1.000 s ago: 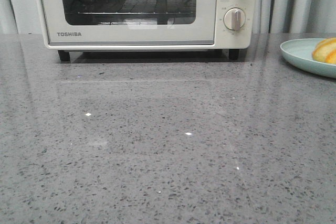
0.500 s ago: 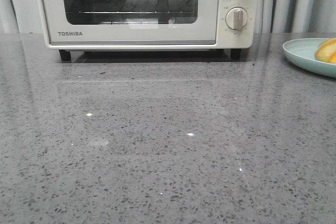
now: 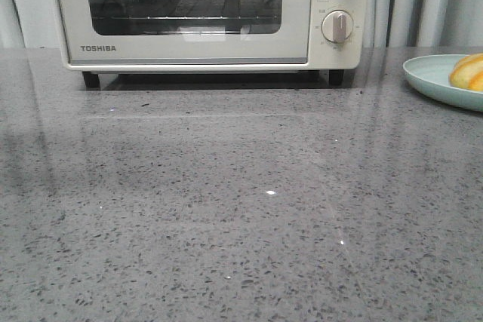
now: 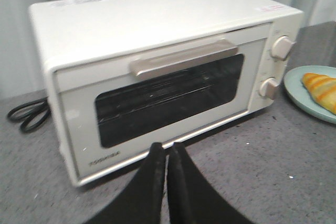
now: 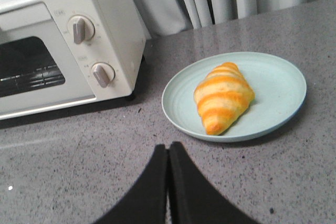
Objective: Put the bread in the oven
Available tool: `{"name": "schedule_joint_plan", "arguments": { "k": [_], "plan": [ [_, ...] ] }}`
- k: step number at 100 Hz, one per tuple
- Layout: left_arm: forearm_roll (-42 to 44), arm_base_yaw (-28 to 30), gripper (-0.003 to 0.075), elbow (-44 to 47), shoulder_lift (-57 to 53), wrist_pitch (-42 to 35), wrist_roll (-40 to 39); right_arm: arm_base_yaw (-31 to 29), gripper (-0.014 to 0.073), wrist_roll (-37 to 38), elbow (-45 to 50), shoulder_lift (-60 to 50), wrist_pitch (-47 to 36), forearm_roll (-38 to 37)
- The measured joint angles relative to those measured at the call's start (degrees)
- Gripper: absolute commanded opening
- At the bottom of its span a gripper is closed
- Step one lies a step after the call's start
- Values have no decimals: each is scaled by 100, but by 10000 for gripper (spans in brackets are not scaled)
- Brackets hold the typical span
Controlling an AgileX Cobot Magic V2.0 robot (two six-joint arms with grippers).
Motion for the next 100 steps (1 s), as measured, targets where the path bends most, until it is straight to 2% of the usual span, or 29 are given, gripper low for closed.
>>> {"name": "schedule_joint_plan", "arguments": {
  "k": [13, 44, 71, 100],
  "plan": [
    [0, -388, -21, -704, 803, 0, 160, 2, -52, -15, 0, 0, 201, 0],
    [-99, -430, -21, -1877, 2234, -45, 219, 2, -52, -26, 0, 0, 307, -1],
    [-125, -430, -21, -2231, 3066, -366, 219, 2, -52, -26, 0, 0, 321, -1],
    [-147, -430, -21, -2257, 3354, -848, 219, 2, -52, -26, 0, 0, 321, -1]
  ]
}}
